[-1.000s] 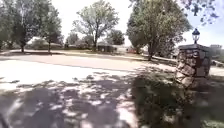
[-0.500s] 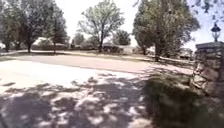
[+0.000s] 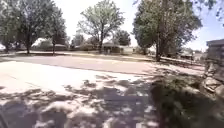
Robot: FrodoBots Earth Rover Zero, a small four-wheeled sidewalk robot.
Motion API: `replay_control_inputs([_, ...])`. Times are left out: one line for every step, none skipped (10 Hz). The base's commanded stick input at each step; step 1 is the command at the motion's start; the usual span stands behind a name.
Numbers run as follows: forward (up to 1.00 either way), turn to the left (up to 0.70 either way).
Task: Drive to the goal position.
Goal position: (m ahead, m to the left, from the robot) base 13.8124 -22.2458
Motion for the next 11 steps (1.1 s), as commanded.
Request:
replay_control_inputs([0.70, 0.00])
replay_control_inputs([0.70, 0.00])
replay_control_inputs([0.70, 0.00])
replay_control_inputs([0.70, 0.00])
replay_control_inputs([0.70, 0.00])
replay_control_inputs([0.70, 0.00])
replay_control_inputs([0.70, 0.00])
replay_control_inputs([0.70, 0.00])
replay_control_inputs([0.70, 0.00])
replay_control_inputs([0.70, 0.00])
replay_control_inputs([0.70, 0.00])
